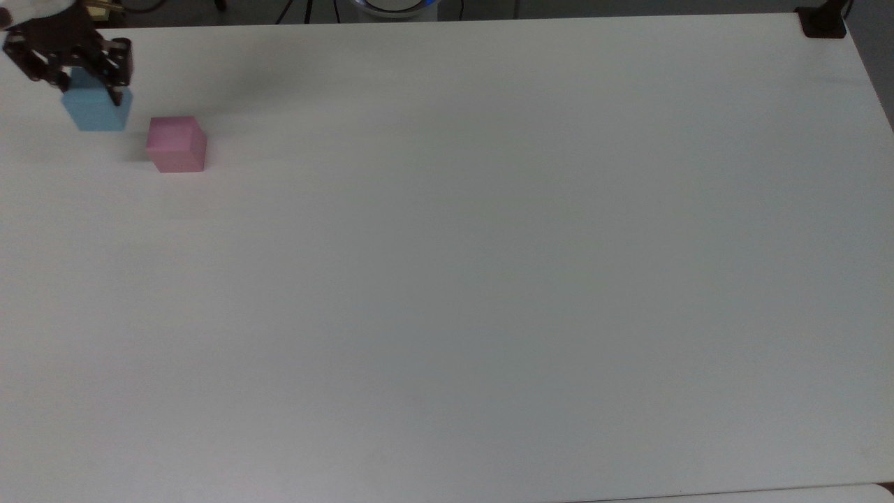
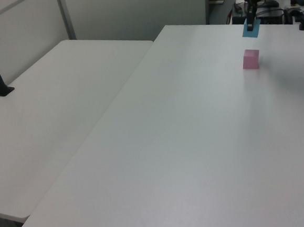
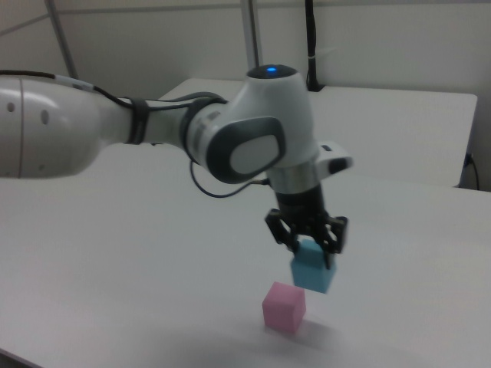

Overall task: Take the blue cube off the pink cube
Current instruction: 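Lower the light-blue cube onto the table beside the pink cube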

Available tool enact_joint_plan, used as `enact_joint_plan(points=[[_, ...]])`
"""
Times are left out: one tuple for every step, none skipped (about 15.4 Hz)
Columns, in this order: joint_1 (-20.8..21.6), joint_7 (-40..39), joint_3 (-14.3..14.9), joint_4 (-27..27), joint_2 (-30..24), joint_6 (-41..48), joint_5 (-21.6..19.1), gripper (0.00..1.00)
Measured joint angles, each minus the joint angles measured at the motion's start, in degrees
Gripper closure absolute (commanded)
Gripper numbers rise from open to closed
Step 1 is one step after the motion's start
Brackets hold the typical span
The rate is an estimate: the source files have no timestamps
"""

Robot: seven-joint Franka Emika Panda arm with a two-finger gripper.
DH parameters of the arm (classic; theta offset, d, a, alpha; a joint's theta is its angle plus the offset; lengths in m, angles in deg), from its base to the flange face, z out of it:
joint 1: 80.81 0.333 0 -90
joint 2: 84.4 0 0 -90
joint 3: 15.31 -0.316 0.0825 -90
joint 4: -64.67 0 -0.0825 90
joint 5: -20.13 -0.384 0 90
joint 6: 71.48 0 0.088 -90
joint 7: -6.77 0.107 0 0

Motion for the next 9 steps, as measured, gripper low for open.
enact_joint_plan(points=[[-1.4, -1.2, 0.0, 1.6, 1.6, 0.0, 0.0, 0.45], [-2.6, -1.9, 0.0, 3.2, 3.5, 0.0, 0.0, 0.45], [-3.7, -2.8, 0.0, 4.8, 5.6, 0.0, 0.0, 0.45], [-4.7, -3.7, 0.0, 6.3, 7.7, 0.0, 0.0, 0.45], [-5.6, -4.6, 0.0, 7.5, 9.8, 0.0, -0.1, 0.45], [-6.5, -5.4, -0.1, 8.7, 11.5, 0.0, -0.1, 0.45], [-7.5, -6.0, -0.3, 9.8, 13.1, 0.0, -0.1, 0.45], [-8.7, -6.5, -0.9, 10.7, 14.7, 0.0, -0.1, 0.44], [-9.2, -6.6, -1.3, 11.2, 15.5, 0.0, -0.1, 0.44]])
